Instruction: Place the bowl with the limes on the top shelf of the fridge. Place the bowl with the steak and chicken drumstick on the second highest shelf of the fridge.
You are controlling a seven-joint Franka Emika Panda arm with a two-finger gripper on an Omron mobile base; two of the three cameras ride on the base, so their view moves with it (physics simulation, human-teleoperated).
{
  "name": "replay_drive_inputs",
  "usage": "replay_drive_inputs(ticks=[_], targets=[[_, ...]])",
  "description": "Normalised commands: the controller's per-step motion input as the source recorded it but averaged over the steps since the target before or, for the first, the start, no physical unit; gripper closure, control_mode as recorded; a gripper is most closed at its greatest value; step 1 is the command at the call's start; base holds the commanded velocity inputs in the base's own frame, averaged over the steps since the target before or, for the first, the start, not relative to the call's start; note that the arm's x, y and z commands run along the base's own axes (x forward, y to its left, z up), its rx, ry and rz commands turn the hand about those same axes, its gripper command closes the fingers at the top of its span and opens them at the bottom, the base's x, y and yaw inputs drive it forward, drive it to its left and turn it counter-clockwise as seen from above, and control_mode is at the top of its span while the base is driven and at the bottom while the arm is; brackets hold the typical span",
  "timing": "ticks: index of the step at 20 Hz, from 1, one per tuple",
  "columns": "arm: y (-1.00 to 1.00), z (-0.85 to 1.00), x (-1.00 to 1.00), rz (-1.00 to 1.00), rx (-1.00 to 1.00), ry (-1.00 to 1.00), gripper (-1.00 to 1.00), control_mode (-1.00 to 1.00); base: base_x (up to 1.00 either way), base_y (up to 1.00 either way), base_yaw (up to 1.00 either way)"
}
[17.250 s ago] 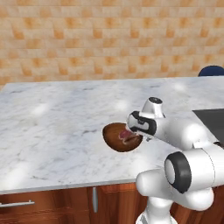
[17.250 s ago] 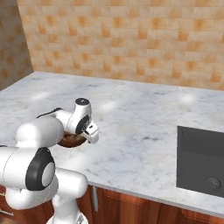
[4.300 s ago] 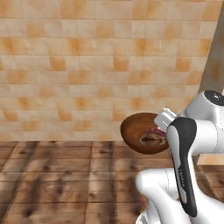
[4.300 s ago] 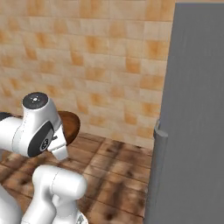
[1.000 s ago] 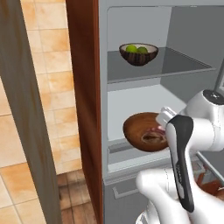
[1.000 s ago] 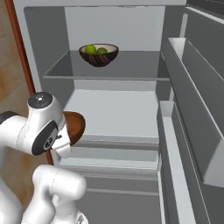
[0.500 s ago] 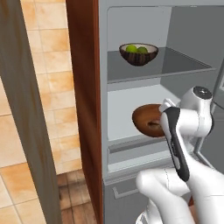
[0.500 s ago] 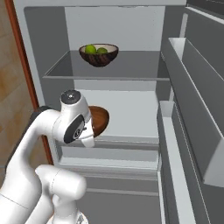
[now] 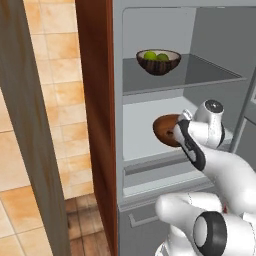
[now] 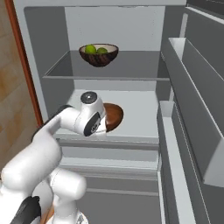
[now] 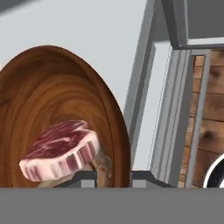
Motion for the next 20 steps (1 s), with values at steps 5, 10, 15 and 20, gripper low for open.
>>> replay_drive_inputs(ticks=[5,10,15,20], targets=[[-0.09,-0.41,1.0,-0.14,0.04,0.0,1.0,-1.0,0.0,0.0,0.0],[-0.01,-0.26,0.96,-0.13,0.04,0.0,1.0,-1.0,0.0,0.0,0.0],[0.0,0.05,0.23,-0.09,0.0,0.02,-1.0,-1.0,0.0,0.0,0.0],[0.0,0.79,-0.13,-0.12,0.0,-0.17,-1.0,-1.0,0.0,0.0,0.0]])
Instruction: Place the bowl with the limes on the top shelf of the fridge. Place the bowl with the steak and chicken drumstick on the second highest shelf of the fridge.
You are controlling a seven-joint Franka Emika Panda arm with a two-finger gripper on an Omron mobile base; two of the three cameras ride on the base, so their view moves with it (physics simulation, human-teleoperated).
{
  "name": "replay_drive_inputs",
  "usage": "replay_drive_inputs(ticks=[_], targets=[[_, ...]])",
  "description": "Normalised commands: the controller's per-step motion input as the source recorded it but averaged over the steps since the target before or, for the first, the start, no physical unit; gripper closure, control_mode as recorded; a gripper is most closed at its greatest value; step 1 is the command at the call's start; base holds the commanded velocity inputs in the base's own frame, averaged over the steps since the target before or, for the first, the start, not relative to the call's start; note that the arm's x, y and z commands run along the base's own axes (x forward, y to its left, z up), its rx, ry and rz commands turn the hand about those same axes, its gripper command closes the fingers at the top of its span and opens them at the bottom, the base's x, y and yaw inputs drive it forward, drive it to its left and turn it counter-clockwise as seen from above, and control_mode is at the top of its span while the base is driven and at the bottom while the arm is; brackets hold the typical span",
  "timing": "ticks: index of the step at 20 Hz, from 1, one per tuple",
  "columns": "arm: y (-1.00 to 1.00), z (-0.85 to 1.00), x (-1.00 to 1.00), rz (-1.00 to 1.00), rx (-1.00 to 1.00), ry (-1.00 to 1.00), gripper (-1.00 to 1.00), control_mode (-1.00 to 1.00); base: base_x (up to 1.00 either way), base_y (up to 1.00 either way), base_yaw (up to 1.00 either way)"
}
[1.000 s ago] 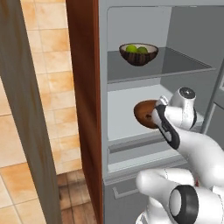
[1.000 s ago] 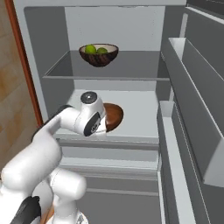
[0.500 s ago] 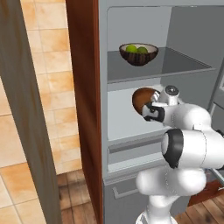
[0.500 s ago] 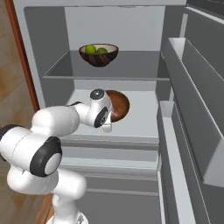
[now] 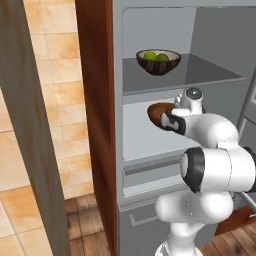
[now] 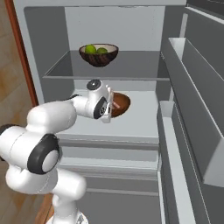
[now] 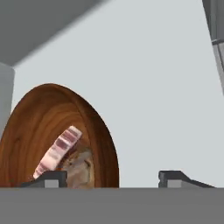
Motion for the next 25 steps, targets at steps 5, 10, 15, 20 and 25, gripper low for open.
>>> replay_drive_inputs(ticks=[5,10,15,20,25], targets=[[0.0,0.76,-0.72,-0.19,0.0,-0.17,-1.0,-1.0,0.0,0.0,0.0],[0.0,0.26,-1.0,-0.11,0.04,-0.14,-1.0,-1.0,0.0,0.0,0.0],[0.0,0.37,-1.0,-0.04,0.04,-0.13,-1.0,-1.0,0.0,0.0,0.0],[0.0,0.7,-1.0,-0.03,0.07,-0.1,-1.0,-1.0,0.0,0.0,0.0],[0.13,1.0,-1.0,0.0,0.01,-0.3,-1.0,-1.0,0.0,0.0,0.0]])
